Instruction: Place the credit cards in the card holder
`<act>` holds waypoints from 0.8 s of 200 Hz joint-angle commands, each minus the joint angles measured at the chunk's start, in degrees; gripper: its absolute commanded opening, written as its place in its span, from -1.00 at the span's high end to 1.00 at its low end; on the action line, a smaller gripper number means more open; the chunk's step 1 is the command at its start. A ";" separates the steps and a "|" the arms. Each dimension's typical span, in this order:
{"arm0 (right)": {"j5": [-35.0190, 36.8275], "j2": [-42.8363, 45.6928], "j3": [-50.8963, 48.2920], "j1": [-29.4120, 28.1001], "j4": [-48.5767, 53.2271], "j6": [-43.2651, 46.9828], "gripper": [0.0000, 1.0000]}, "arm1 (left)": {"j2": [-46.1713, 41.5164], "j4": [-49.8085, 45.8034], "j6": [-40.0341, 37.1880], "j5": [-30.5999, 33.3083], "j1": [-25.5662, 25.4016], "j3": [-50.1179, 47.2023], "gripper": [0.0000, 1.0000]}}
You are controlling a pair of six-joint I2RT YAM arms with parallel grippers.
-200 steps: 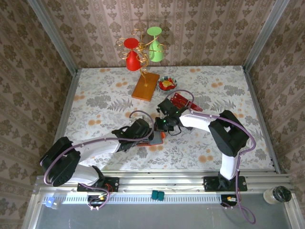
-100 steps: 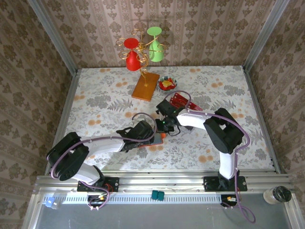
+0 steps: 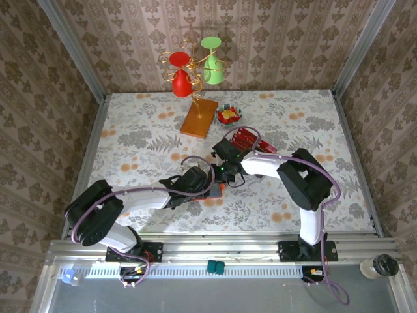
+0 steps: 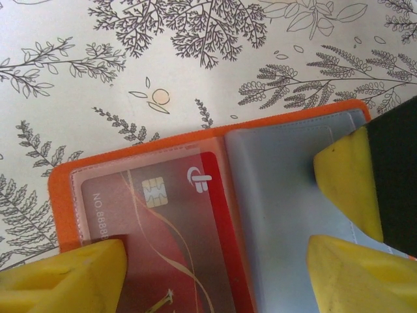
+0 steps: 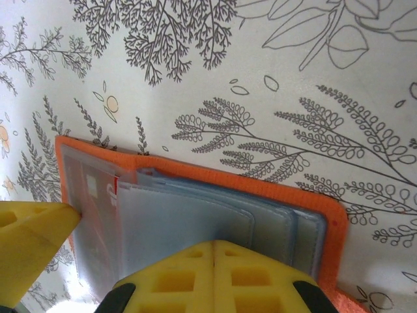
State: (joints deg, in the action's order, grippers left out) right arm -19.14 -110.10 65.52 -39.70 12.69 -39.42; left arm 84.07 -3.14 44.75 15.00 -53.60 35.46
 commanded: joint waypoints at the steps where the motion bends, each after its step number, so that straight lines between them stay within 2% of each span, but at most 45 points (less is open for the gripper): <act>1: -1.61 -0.50 -1.11 -0.55 -0.40 -1.27 0.89 | 1.21 -0.38 -1.16 0.73 -0.19 -1.44 -0.46; 21: -1.59 -0.06 -0.62 -0.48 -0.09 -1.27 0.88 | 1.61 -0.38 -1.18 0.84 -0.23 -1.62 -0.40; 54: -1.62 1.43 0.53 -0.09 0.82 -1.19 0.81 | 2.69 -0.29 -1.36 0.61 -0.19 -1.78 -0.17; 70: -1.27 2.88 0.41 0.31 1.01 -1.27 0.70 | 2.81 -0.25 -1.23 0.59 -0.19 -1.97 -0.16; 113: 0.50 6.29 -2.79 1.38 -0.76 -3.13 0.24 | 2.69 -0.17 -1.09 0.60 -0.19 -2.06 -0.16; 160: -1.40 4.02 -3.86 1.52 -3.39 -4.65 0.20 | 2.50 -0.16 -1.14 0.63 -0.18 -2.15 -0.16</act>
State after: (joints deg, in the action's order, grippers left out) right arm -19.77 -104.97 62.57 -38.44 10.81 -42.54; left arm 85.41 -1.15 43.70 16.78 -53.60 34.89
